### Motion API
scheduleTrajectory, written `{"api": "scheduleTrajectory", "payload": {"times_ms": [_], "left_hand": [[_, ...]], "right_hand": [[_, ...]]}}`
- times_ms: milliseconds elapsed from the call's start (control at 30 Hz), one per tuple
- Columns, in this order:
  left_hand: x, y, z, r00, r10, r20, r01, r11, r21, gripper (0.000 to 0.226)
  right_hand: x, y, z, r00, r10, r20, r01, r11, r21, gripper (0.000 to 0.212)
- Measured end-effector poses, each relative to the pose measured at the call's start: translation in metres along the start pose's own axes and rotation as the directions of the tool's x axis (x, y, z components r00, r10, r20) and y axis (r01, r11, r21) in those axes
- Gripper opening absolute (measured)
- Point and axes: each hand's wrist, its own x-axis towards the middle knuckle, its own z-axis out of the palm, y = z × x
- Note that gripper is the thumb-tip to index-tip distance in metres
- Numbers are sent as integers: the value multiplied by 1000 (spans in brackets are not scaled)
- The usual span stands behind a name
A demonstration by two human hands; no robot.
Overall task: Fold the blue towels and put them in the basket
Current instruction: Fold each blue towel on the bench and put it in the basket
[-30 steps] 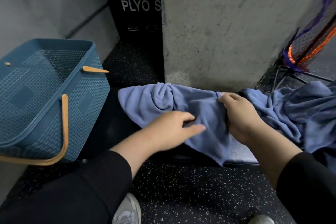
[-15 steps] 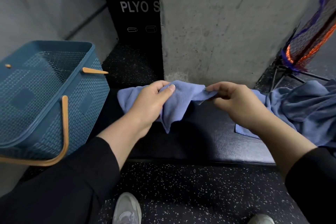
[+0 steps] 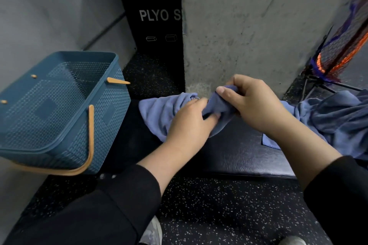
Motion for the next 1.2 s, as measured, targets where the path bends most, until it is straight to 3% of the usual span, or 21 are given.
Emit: {"api": "scheduleTrajectory", "payload": {"times_ms": [67, 167, 233, 333, 400, 467, 533, 600, 700, 767, 867, 933, 1033, 1200], "left_hand": [[2, 2, -9, 998, -43, -54, 37, 993, -115, 17], [9, 9, -30, 991, -137, -8, 125, 928, -352, 11], [14, 21, -45, 997, -83, 2, 77, 918, -389, 11], [26, 41, -73, 995, 91, 32, -78, 951, -300, 16], [34, 48, -91, 970, 210, 124, -188, 968, -164, 9], [37, 44, -102, 957, 225, 182, -236, 971, 41, 8], [39, 33, -107, 973, 151, 176, -182, 969, 170, 9], [42, 18, -108, 988, 53, 147, -87, 967, 239, 18], [51, 5, -105, 989, -89, 117, 51, 955, 292, 31], [62, 6, -100, 968, -223, 116, 216, 974, 70, 24], [92, 31, -102, 882, -425, 201, 470, 795, -383, 24], [128, 49, -113, 920, -368, 138, 380, 746, -547, 25], [174, 79, -140, 974, -142, -179, 19, 830, -557, 16], [196, 93, -173, 877, 39, -480, -277, 857, -435, 7]], "right_hand": [[-4, -8, -6, 1000, -26, 2, 26, 999, -44, 27], [-8, -17, -19, 997, -47, -58, 40, 992, -120, 26], [-10, -28, -34, 999, -47, -1, 46, 990, -136, 20], [-14, -49, -60, 965, 11, 261, 62, 960, -272, 28], [-13, -59, -74, 941, 63, 332, 104, 881, -462, 30], [-9, -62, -88, 962, 32, 272, 133, 814, -566, 28], [-8, -57, -97, 991, 6, 135, 74, 810, -582, 29], [-8, -49, -100, 995, 67, 68, -26, 872, -490, 28], [-6, -32, -93, 958, 272, 93, -256, 954, -158, 23], [5, -21, -87, 923, 374, 95, -384, 912, 142, 24], [37, -25, -80, 922, 379, 78, -361, 770, 525, 17], [66, -40, -86, 950, 306, -65, -215, 788, 578, 14], [105, -76, -110, 930, 115, -350, 53, 898, 437, 23], [112, -101, -132, 809, -197, -554, 339, 926, 166, 21]]}}
